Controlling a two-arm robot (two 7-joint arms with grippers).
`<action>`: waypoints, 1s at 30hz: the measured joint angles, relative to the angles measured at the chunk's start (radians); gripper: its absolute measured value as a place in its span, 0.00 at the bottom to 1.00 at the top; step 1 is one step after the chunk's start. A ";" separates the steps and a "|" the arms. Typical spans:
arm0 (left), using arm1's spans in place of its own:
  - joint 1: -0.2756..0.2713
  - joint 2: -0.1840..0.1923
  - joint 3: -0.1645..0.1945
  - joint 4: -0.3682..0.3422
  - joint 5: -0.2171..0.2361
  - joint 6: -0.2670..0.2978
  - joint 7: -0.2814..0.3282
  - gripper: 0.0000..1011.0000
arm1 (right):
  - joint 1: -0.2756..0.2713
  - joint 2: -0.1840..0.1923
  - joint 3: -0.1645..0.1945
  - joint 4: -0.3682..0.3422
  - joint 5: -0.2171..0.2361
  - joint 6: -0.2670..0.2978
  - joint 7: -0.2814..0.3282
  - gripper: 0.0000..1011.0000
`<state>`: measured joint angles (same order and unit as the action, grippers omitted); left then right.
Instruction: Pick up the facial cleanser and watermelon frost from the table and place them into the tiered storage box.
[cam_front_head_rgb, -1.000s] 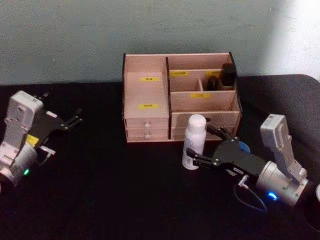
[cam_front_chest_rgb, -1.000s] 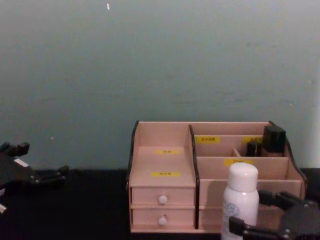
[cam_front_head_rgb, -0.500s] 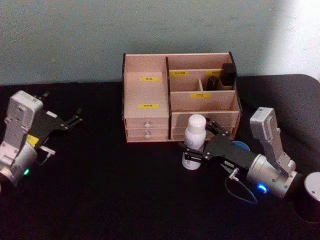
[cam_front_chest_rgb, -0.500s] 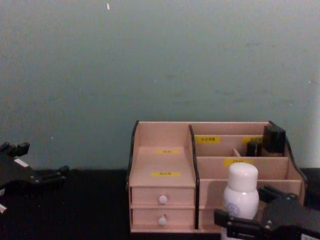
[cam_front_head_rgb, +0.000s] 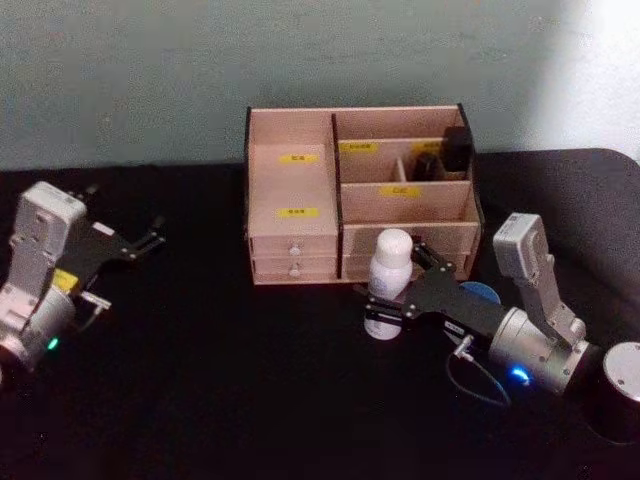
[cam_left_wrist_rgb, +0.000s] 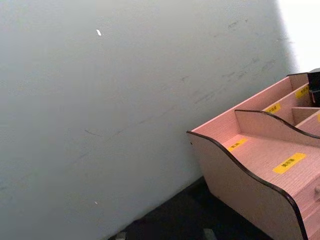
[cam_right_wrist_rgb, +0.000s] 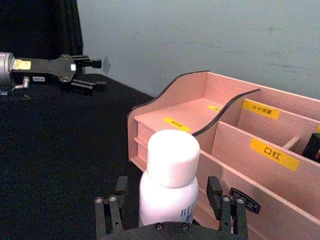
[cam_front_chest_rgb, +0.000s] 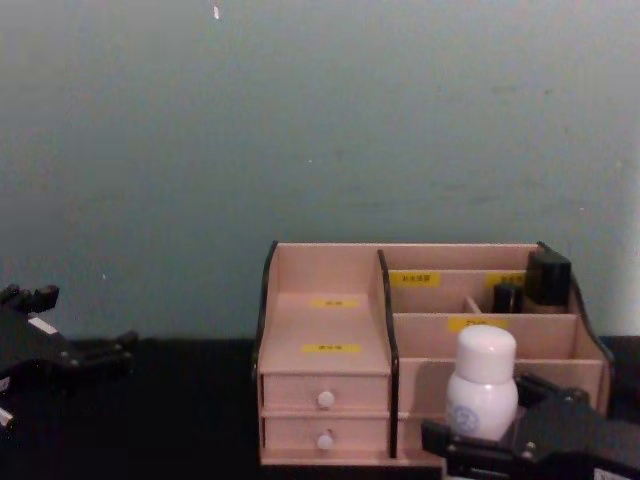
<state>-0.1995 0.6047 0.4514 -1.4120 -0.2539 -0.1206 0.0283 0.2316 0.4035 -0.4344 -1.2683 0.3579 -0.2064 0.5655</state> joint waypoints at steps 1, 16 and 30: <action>0.000 0.000 0.000 0.000 0.000 0.000 0.000 0.99 | 0.000 0.000 0.000 0.000 0.000 0.000 0.000 0.99; 0.000 0.000 0.000 0.000 0.000 0.000 0.000 0.99 | -0.002 0.002 0.000 -0.002 0.002 -0.001 -0.001 0.99; 0.000 0.000 0.000 0.000 0.000 0.000 0.000 0.99 | -0.002 0.002 0.000 -0.003 0.002 -0.001 -0.001 0.76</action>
<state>-0.1995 0.6047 0.4514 -1.4120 -0.2539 -0.1205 0.0283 0.2301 0.4057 -0.4345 -1.2715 0.3604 -0.2077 0.5645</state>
